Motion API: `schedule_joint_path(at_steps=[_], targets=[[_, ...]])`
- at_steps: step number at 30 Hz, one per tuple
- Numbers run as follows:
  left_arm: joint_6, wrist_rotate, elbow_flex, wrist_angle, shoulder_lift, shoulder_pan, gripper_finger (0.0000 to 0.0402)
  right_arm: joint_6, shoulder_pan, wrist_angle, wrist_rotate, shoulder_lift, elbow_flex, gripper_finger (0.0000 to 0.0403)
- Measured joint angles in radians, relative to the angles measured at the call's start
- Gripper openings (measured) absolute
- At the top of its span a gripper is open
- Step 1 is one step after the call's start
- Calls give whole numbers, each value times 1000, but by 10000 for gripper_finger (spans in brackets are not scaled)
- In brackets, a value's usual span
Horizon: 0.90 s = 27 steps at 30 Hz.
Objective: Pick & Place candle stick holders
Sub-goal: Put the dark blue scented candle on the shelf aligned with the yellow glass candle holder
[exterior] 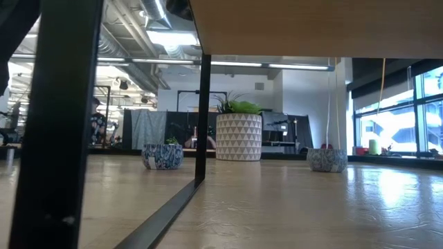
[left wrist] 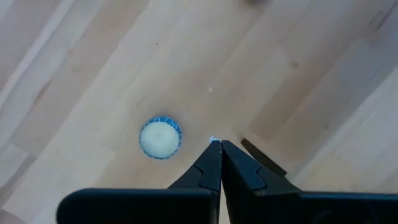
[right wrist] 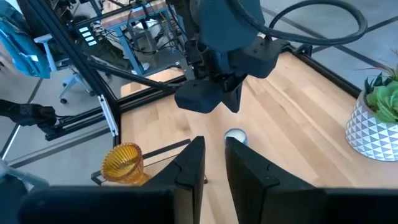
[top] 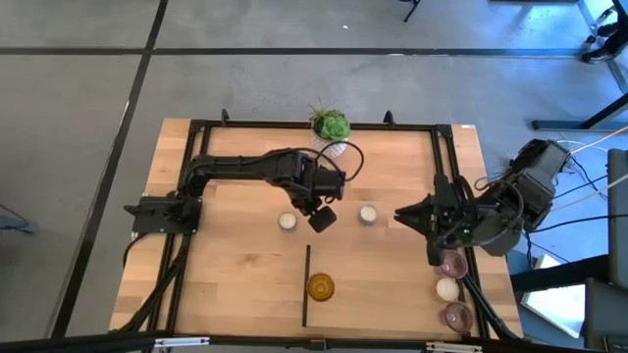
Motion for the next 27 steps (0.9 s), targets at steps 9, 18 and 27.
schedule_joint_path(at_steps=[9,18,27], targets=[[-132,193,-143,-1,-35,-92,2,21,-4,0,-37,0,0,66],[-236,-16,-117,182,-66,-249,2,-5,-18,-21,-1,6,0,66],[-87,-634,-150,232,-211,-369,2,-30,-39,-13,2,41,0,66]])
